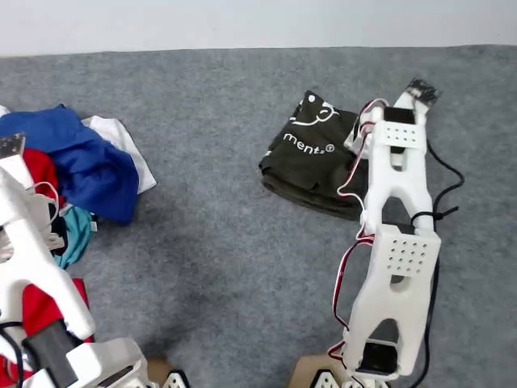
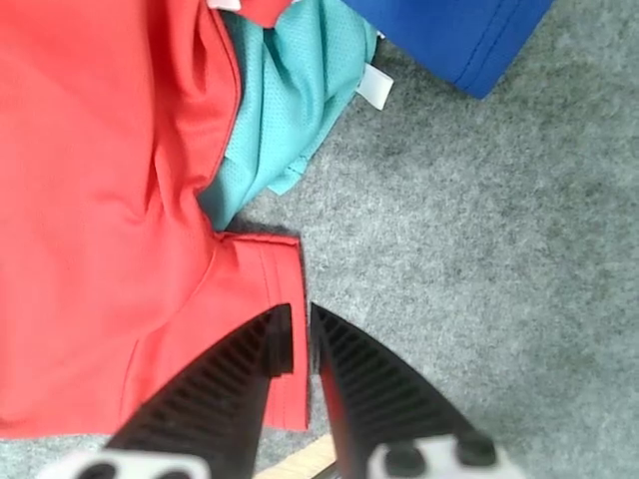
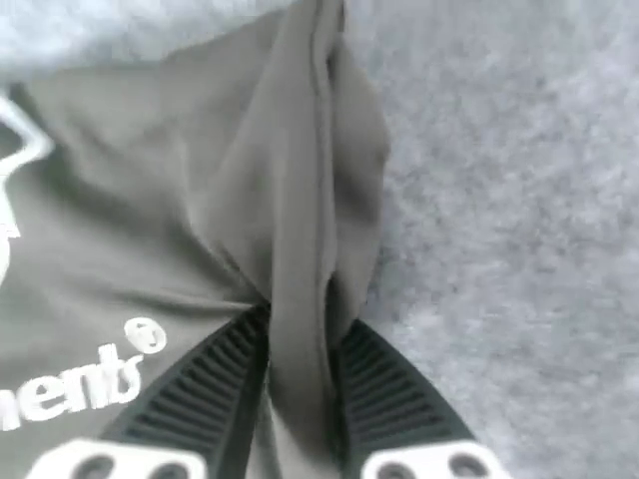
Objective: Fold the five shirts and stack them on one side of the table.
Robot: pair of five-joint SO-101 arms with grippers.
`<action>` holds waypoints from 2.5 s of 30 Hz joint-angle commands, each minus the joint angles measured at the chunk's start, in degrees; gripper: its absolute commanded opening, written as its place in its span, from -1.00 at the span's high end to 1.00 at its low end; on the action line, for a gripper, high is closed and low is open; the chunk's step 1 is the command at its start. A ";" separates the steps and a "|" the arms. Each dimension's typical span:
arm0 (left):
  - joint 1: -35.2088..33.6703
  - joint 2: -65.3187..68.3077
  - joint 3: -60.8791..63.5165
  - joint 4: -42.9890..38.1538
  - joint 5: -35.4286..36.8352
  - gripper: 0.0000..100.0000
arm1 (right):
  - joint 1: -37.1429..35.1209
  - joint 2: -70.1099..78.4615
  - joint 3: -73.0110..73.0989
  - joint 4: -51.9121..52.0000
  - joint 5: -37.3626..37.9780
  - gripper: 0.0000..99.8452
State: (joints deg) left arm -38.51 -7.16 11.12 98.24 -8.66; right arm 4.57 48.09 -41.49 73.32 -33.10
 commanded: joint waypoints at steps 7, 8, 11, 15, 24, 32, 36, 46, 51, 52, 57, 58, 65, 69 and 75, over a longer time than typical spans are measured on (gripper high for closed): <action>0.26 -2.29 -0.22 -0.53 0.00 0.91 | 5.76 -0.31 -20.48 15.25 1.05 0.98; 0.26 -2.29 -0.22 -0.44 0.00 0.91 | 6.64 -0.22 -21.80 16.48 2.02 0.98; 0.26 -2.37 -0.22 -0.35 0.09 0.91 | 9.98 -0.13 -24.79 19.21 4.48 0.98; 0.26 -2.55 -0.22 -0.35 0.09 0.91 | 14.99 -0.13 -26.20 20.62 7.82 0.98; 0.26 -2.73 -0.22 -0.26 0.09 0.91 | 27.30 -0.04 -25.76 20.70 15.03 0.98; 0.35 -2.73 -0.22 0.53 0.09 0.91 | 38.99 1.98 -26.20 20.09 24.18 0.98; 0.35 -2.81 -0.22 0.97 0.18 0.91 | 43.38 4.18 -26.20 19.30 26.99 0.98; 0.35 -2.90 -0.22 2.11 0.35 0.91 | 51.82 7.43 -26.20 11.65 33.14 0.98; 0.35 -2.90 -0.22 2.11 0.44 0.91 | 54.55 8.48 -26.20 9.80 34.81 0.98; 0.35 -2.90 -0.22 2.11 0.44 0.91 | 54.73 8.48 -26.20 9.89 35.25 0.98; 0.35 -2.90 -0.22 2.11 0.44 0.91 | 54.64 8.04 -26.20 10.59 36.13 0.95; 0.35 -2.90 -0.22 2.11 0.44 0.91 | 54.55 7.87 -26.29 11.47 36.13 0.91; 0.26 -2.90 -0.04 2.11 0.44 0.91 | 54.64 6.20 -34.29 21.58 32.97 0.44; 0.26 -2.90 2.42 2.02 0.53 0.91 | 54.02 6.11 -41.93 25.63 32.79 0.42; 0.26 -2.90 3.38 1.93 0.53 0.91 | 53.32 5.76 -52.92 29.41 33.05 0.42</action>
State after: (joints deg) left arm -38.51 -7.16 14.90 98.77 -8.66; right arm 58.46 57.85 -88.00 100.48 0.31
